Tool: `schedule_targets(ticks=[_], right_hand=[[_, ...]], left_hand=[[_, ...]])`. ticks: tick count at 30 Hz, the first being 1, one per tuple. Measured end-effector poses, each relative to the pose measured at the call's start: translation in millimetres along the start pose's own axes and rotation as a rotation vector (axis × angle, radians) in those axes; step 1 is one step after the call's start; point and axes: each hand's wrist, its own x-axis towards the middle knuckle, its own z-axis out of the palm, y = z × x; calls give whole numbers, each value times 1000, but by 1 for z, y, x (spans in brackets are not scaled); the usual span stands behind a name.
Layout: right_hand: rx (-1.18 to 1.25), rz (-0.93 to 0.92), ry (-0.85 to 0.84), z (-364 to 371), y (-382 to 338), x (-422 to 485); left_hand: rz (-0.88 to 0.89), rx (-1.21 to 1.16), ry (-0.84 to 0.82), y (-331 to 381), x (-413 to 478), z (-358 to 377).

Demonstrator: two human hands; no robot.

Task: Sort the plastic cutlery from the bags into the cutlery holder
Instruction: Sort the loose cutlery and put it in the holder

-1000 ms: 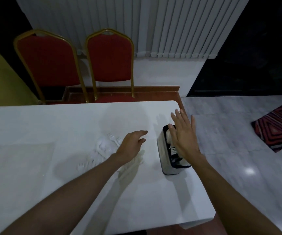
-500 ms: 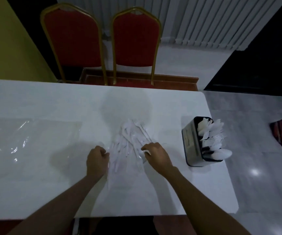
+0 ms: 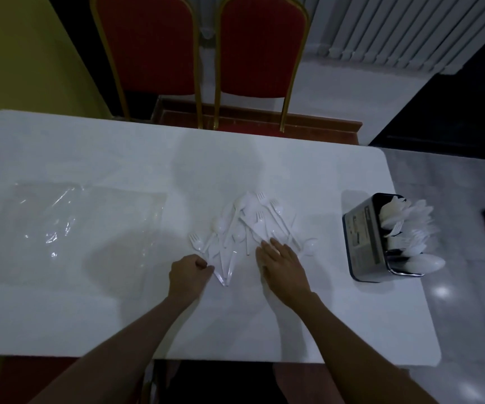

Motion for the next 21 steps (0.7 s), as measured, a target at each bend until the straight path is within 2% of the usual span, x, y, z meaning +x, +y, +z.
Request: schedule_targets(ticks=[7, 12, 15, 17, 21], right_hand=[[21, 164, 86, -4, -4, 16], [76, 317, 27, -9, -12, 33], [141, 282, -41, -4, -14, 39], [161, 260, -29, -5, -18, 39], [134, 301, 46, -6, -22, 41]], left_hand=[[-31, -93, 135, -7, 13, -11], [-40, -145, 108, -9, 24, -14], [-1, -205, 87, -4, 29, -14], [24, -218, 98, -1, 30, -13], [106, -78, 174, 8, 27, -8]])
